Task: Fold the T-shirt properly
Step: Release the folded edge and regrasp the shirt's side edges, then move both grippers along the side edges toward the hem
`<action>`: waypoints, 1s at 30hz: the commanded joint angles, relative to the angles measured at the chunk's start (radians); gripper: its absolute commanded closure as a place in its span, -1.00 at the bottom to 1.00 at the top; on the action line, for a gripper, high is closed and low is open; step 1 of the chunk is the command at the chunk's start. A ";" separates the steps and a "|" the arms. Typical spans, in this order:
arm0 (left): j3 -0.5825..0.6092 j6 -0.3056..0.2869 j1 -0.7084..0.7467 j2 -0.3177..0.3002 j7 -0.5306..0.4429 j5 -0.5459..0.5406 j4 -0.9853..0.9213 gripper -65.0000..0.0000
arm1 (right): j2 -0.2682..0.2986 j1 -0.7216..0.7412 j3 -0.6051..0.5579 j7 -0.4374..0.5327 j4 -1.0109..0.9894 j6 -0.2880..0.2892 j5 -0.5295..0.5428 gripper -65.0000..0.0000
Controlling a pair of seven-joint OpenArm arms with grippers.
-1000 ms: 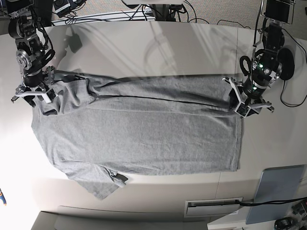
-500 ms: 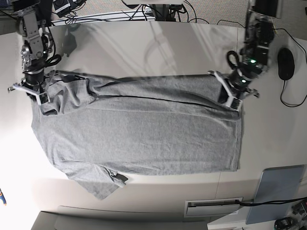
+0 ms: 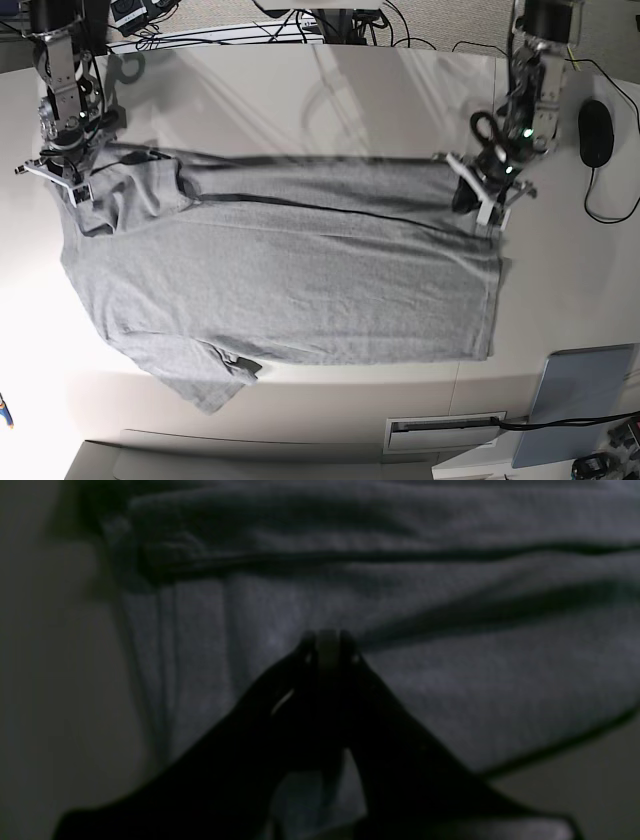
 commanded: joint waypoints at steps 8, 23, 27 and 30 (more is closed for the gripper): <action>0.005 0.029 0.234 -0.094 0.193 0.070 0.113 1.00 | 0.051 -0.151 0.003 -0.071 0.069 -0.032 0.008 1.00; -0.050 0.030 0.523 -0.121 0.190 0.109 0.301 1.00 | 0.051 -0.476 0.003 -0.070 0.244 -0.193 -0.115 1.00; -0.098 0.023 0.562 -0.121 0.191 0.112 0.356 1.00 | 0.051 -0.517 0.003 -0.067 0.271 -0.236 -0.153 1.00; -0.137 0.022 0.571 -0.121 0.185 0.112 0.404 1.00 | 0.051 -0.528 0.003 -0.065 0.298 -0.286 -0.204 1.00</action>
